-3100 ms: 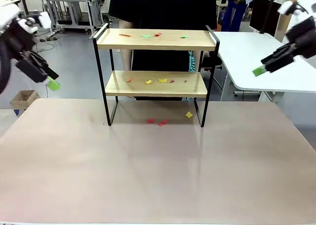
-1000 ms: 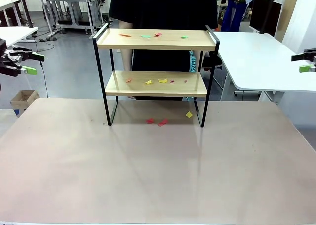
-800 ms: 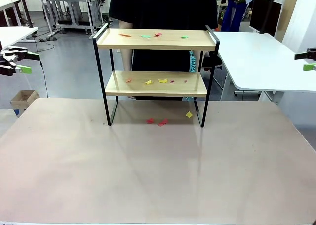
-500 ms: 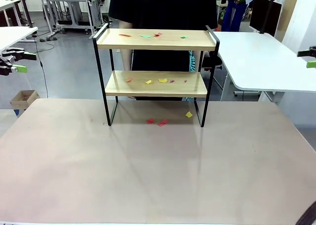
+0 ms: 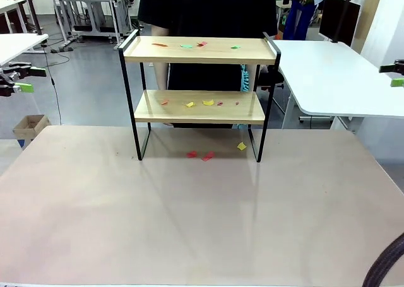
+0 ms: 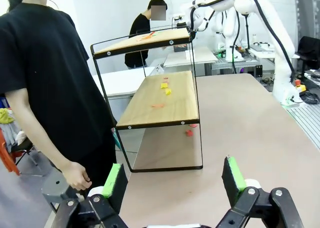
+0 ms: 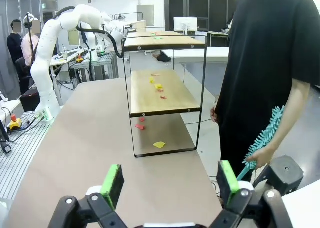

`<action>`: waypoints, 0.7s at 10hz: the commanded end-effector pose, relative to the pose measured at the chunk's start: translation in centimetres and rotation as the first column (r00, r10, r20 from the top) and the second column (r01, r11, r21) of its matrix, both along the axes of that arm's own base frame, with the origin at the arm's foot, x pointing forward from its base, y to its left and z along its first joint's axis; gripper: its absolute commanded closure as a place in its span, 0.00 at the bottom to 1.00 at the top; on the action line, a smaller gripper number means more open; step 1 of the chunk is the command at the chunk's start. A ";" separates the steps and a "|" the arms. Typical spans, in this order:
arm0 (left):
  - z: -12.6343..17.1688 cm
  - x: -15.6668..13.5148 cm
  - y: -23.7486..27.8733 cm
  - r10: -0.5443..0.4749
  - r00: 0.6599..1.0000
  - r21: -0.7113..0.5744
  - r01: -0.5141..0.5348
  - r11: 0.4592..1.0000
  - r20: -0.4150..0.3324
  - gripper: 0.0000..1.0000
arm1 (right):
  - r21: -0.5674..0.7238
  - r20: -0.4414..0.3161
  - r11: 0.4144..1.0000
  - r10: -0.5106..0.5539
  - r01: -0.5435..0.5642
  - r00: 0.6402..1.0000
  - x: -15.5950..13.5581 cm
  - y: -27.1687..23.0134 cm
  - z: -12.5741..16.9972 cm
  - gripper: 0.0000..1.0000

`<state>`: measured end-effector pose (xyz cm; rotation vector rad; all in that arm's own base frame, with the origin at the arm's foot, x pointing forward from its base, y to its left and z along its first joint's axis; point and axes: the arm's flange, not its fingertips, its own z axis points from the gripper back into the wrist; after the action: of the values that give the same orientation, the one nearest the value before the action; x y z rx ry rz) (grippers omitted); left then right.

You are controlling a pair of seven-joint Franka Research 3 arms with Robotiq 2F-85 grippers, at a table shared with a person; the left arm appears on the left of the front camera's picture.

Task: Clean the shelf.
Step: Pick up the Duster handed by the human.

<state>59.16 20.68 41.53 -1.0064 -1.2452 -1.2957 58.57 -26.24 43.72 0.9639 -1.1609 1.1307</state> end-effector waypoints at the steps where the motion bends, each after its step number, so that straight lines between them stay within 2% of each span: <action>1: 0.2 1.1 0.4 -0.014 1.000 -0.052 0.014 0.999 -0.001 0.00 | 0.039 0.019 0.999 0.010 -0.011 1.000 1.2 -0.7 -0.3 0.00; 7: -0.8 1.5 -0.6 0.005 0.999 -0.064 -0.008 0.998 -0.042 0.00 | 0.060 -0.006 0.998 -0.016 0.016 1.000 1.9 -1.1 -2.3 0.00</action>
<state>60.28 20.35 40.17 -1.0522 -1.2476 -1.2737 59.71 -27.19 40.85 0.9918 -1.1719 1.0999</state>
